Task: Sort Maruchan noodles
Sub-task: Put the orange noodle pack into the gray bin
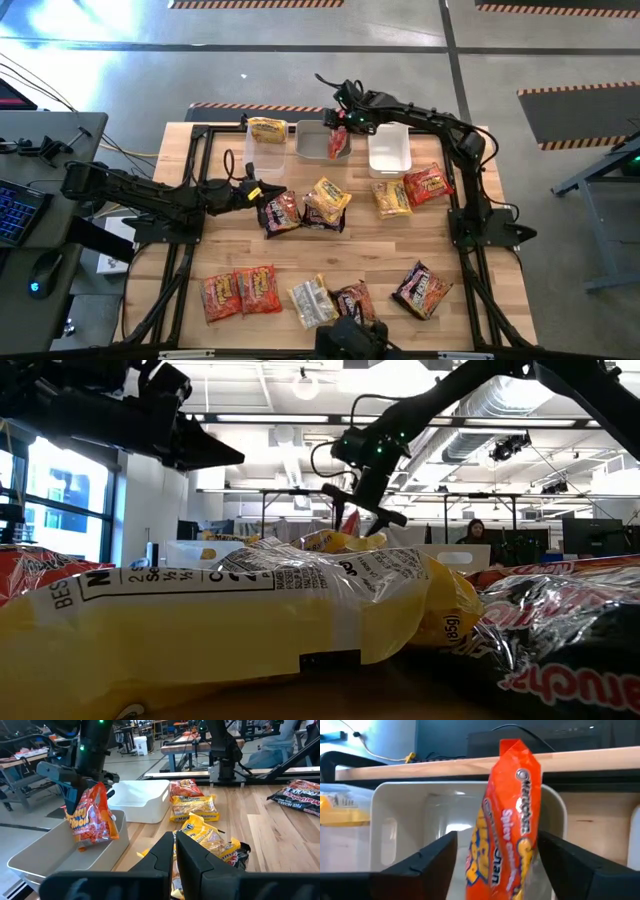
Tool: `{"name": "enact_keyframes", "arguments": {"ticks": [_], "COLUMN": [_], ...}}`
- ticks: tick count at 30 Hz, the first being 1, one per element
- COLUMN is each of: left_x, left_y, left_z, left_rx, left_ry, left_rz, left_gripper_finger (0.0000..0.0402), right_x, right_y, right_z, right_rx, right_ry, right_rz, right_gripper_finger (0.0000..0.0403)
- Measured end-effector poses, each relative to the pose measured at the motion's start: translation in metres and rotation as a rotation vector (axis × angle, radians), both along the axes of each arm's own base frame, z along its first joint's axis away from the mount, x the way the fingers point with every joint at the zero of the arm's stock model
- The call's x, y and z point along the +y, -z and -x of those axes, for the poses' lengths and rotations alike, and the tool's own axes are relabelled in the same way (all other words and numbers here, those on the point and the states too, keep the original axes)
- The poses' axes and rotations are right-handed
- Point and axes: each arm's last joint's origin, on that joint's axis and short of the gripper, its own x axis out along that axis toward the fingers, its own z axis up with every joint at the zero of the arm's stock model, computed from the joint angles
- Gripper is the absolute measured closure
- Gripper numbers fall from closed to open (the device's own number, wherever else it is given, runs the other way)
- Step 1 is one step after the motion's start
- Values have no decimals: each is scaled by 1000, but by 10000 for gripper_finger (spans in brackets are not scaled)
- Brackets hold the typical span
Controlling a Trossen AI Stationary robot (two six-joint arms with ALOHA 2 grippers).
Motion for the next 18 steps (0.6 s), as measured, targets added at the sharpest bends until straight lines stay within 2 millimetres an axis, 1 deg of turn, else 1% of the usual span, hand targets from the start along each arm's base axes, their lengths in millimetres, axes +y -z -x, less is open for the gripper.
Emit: {"name": "enact_keyframes", "arguments": {"ticks": [4, 13, 16, 18], "left_x": [0, 0, 0, -1], "left_y": [0, 1, 1, 1], "left_z": [0, 0, 0, 0], "left_rx": [1, 8, 8, 8], "left_ry": [0, 1, 16, 19], "left_rz": [-1, -2, 0, 0], "left_gripper_finger": [390, 390, 390, 390], "right_x": [1, 2, 2, 2], "right_y": [0, 0, -1, -1], "right_z": [-1, -2, -2, -3], "right_rx": [-3, -5, -9, -10], "right_ry": [-15, -68, -94, -107], "right_rz": [0, -6, 9, 18], "right_gripper_finger": [197, 340, 375, 390]}}
